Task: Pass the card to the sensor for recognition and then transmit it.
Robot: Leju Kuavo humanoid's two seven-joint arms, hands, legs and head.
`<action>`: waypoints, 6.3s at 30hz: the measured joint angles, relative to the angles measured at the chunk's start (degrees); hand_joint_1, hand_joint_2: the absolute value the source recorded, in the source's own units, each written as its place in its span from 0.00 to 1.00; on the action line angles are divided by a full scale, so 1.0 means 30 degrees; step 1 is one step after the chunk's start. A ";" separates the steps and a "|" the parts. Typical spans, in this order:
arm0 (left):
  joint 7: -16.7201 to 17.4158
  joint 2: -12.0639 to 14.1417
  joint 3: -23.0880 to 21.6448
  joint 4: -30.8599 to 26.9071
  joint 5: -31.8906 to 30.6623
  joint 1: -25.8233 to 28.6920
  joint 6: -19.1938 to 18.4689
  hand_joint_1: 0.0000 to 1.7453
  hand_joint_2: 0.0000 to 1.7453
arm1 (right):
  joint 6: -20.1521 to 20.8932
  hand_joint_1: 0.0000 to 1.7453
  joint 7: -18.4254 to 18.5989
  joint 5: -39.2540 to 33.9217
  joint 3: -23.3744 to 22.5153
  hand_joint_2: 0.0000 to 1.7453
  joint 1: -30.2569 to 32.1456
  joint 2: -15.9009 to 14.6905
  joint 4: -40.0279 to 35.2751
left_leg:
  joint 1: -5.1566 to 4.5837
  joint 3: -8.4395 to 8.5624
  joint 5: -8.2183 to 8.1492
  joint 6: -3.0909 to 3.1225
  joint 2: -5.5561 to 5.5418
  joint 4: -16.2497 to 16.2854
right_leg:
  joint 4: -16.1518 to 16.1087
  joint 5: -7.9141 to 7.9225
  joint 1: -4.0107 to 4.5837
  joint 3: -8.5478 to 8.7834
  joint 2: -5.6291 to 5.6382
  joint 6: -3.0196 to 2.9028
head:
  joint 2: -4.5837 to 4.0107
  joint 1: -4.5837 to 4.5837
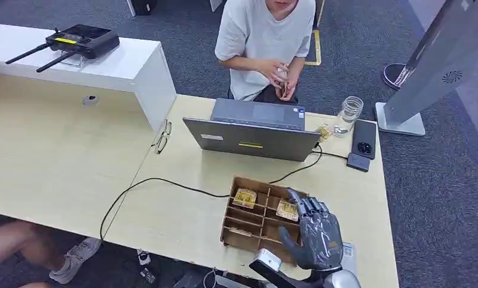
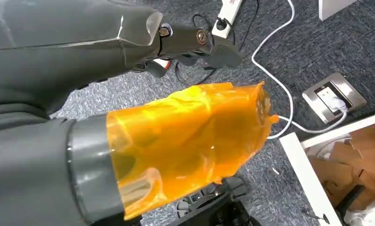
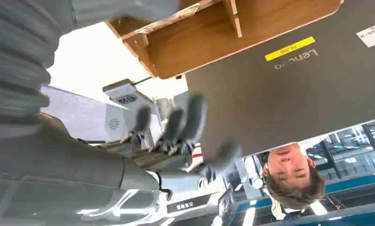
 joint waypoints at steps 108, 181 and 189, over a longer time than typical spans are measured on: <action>-0.0044 -0.0007 -0.0510 0.0000 0.0481 -0.0009 0.0073 0.00 0.00 | 0.0182 0.10 0.0998 0.0291 -0.0219 1.00 0.0378 0.0000 0.1975 | 0.0000 -0.0003 0.0000 -0.0004 -0.0002 -0.0002 | 0.0000 -0.0005 0.0000 -0.0002 -0.0002 -0.0005 | 0.0000 0.0000; 0.0000 -0.0022 -0.0882 -0.0007 0.0400 -0.0046 -0.0189 0.00 0.00 | 0.0903 0.85 0.1195 0.0233 -0.0707 1.00 -0.1260 0.0189 0.3461 | 0.0000 0.0005 0.0002 -0.0006 -0.0001 -0.0001 | 0.0000 -0.0003 0.0000 0.0004 0.0000 -0.0005 | 0.0000 0.0000; -0.0001 -0.0029 -0.0882 0.0000 0.0408 -0.0046 -0.0189 0.00 0.00 | 0.0889 0.89 0.1195 0.0226 -0.0707 1.00 -0.1272 0.0189 0.3468 | 0.0000 0.0005 0.0001 -0.0006 -0.0001 -0.0001 | 0.0000 -0.0004 0.0000 0.0004 -0.0001 -0.0005 | 0.0000 0.0000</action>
